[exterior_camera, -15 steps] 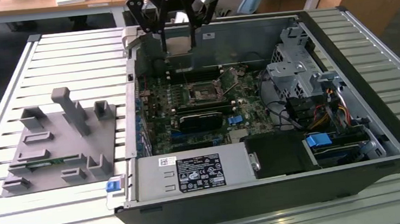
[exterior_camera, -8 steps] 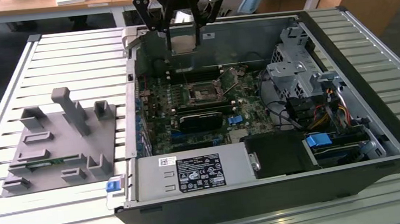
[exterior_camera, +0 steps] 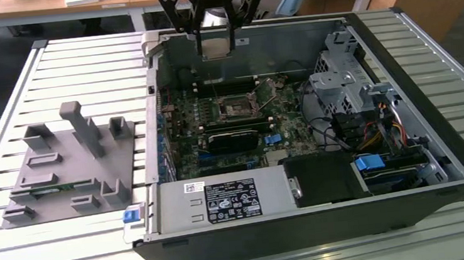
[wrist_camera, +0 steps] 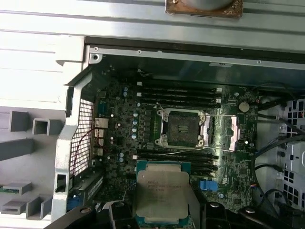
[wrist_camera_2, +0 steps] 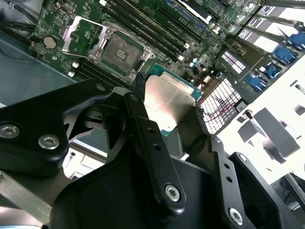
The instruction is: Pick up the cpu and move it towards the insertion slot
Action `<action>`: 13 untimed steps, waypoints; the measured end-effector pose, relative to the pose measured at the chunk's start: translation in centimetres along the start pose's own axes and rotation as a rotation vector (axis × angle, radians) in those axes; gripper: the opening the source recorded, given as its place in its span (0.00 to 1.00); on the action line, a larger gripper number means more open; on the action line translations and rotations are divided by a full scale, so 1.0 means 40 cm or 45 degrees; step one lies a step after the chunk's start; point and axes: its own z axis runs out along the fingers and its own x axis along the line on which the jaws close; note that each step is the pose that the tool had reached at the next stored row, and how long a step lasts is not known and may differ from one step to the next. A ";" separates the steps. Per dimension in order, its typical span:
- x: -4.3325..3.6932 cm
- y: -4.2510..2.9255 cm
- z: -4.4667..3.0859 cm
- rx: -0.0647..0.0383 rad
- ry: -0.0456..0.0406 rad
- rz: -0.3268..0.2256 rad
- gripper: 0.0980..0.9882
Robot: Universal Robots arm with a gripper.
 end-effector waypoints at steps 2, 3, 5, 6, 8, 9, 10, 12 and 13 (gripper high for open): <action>-0.003 0.004 0.000 0.000 0.000 -0.001 0.48; -0.004 0.007 0.000 0.000 0.000 -0.001 0.48; -0.007 0.011 0.001 0.000 0.000 -0.001 0.48; -0.008 0.014 0.001 0.000 0.000 -0.002 0.48; -0.010 0.019 0.001 0.000 0.000 -0.002 0.48; -0.011 0.022 0.001 0.000 0.000 -0.002 0.48; -0.013 0.025 0.001 0.000 0.000 -0.003 0.48; -0.015 0.030 0.002 0.000 0.000 -0.003 0.48; -0.017 0.033 0.002 0.000 0.000 -0.003 0.48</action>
